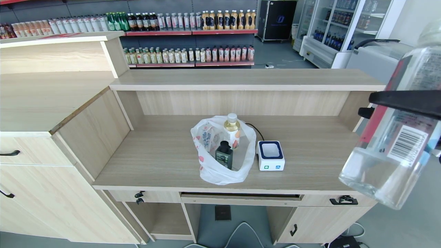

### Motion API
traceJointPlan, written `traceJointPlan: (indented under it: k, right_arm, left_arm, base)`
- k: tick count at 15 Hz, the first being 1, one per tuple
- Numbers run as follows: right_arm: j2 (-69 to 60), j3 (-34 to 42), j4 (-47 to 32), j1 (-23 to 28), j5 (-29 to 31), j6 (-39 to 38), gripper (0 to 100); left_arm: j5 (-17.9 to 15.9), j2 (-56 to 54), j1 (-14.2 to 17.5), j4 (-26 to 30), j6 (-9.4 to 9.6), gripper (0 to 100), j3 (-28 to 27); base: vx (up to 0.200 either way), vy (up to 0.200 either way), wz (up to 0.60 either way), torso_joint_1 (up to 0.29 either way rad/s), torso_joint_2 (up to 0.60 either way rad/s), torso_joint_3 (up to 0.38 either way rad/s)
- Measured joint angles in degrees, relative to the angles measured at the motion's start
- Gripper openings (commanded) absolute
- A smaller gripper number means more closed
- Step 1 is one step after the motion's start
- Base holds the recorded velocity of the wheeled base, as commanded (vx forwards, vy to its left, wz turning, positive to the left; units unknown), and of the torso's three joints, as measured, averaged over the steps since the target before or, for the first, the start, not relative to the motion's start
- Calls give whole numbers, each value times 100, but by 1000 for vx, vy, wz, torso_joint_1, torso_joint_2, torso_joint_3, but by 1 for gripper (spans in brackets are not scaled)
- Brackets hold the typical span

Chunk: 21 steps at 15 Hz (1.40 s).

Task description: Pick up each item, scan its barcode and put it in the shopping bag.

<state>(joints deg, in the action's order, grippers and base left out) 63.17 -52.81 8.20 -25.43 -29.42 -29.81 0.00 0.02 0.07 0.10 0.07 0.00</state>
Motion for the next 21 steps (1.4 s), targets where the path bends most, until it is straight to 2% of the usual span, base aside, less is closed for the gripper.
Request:
traceJointPlan:
  k: [7, 21]
  right_arm:
    - [-185, 378, -16, -668, 30, 274, 0]
    - [-422, 502, -219, -907, 27, 325, 0]
  left_arm:
    - [0, 0, -2, 0, 2, 100, 0]
    - [0, 0, 2, 1, 2, 100, 0]
  base:
    - [0, 0, 0, 0, 0, 0]
    - [0, 0, 0, 0, 0, 0]
